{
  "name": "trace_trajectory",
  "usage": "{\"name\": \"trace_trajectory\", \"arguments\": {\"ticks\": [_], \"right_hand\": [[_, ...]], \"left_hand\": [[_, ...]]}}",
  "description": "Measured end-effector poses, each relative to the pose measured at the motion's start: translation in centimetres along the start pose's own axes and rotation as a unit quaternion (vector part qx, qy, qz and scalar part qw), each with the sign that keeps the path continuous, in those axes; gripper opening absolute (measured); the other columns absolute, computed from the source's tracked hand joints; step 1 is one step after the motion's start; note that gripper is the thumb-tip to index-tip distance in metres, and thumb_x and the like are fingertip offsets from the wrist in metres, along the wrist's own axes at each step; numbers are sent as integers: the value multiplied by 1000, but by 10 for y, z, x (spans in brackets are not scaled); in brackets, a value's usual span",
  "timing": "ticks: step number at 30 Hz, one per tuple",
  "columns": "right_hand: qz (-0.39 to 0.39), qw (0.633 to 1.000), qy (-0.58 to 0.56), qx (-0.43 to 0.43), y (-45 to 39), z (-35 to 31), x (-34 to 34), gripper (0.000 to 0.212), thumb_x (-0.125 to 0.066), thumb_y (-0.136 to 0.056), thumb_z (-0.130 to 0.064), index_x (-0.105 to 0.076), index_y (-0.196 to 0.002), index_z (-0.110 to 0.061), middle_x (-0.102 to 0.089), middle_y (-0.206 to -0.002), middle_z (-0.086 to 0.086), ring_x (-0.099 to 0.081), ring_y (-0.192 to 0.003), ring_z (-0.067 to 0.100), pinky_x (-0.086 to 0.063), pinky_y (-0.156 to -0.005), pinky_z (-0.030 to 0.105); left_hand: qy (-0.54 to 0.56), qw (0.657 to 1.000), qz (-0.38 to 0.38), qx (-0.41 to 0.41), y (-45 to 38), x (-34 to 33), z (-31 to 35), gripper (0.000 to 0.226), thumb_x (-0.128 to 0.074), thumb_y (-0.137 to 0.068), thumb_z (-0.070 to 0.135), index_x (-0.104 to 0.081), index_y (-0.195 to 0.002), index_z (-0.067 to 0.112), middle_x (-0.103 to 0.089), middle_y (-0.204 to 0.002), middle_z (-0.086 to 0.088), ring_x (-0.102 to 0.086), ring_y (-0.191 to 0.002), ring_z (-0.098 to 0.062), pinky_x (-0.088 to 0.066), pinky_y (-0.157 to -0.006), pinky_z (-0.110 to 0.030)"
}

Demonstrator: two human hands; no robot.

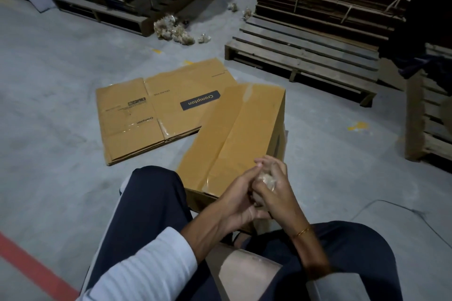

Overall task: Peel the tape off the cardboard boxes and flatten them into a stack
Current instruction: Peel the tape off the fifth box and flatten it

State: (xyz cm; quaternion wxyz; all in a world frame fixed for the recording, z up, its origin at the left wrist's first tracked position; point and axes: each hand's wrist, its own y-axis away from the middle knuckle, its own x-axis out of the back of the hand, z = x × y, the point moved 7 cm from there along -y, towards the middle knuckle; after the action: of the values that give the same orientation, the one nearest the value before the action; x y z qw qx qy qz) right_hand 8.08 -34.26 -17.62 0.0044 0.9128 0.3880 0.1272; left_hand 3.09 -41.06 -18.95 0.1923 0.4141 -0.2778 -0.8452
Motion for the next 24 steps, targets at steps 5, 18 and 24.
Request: {"name": "trace_trajectory", "arguments": {"ticks": [5, 18, 24], "right_hand": [[-129, 958, 255, 17, 4, 1, -12, 79, -40, -79, -60, -21, -154, -44, 2, -164, -26, -6, -148, -2, -24, -115, 34], [-107, 981, 134, -86, 15, 27, -34, 81, -62, -93, -54, -19, -159, -35, -26, -161, -15, -29, -146, 7, -31, -120, 38], [-196, 903, 375, 78, -15, 26, -80, 53, -53, -101, -37, -40, -151, -20, -44, -150, -3, -33, -140, 21, -33, -114, 35]], "left_hand": [[-64, 997, 26, -26, 10, 18, 4, 38, -66, -94, 45, -63, -121, 19, -75, -102, -1, -72, -93, -17, -58, -76, -41], [-95, 928, 333, -137, 26, 134, 97, 51, -57, -94, 60, -67, -98, 10, -66, -80, -12, -62, -63, -27, -53, -51, -30], [-421, 794, 435, -60, 22, 197, 97, 34, -59, -84, 46, -70, -80, 14, -72, -92, -13, -67, -84, -34, -57, -82, -40]]}}
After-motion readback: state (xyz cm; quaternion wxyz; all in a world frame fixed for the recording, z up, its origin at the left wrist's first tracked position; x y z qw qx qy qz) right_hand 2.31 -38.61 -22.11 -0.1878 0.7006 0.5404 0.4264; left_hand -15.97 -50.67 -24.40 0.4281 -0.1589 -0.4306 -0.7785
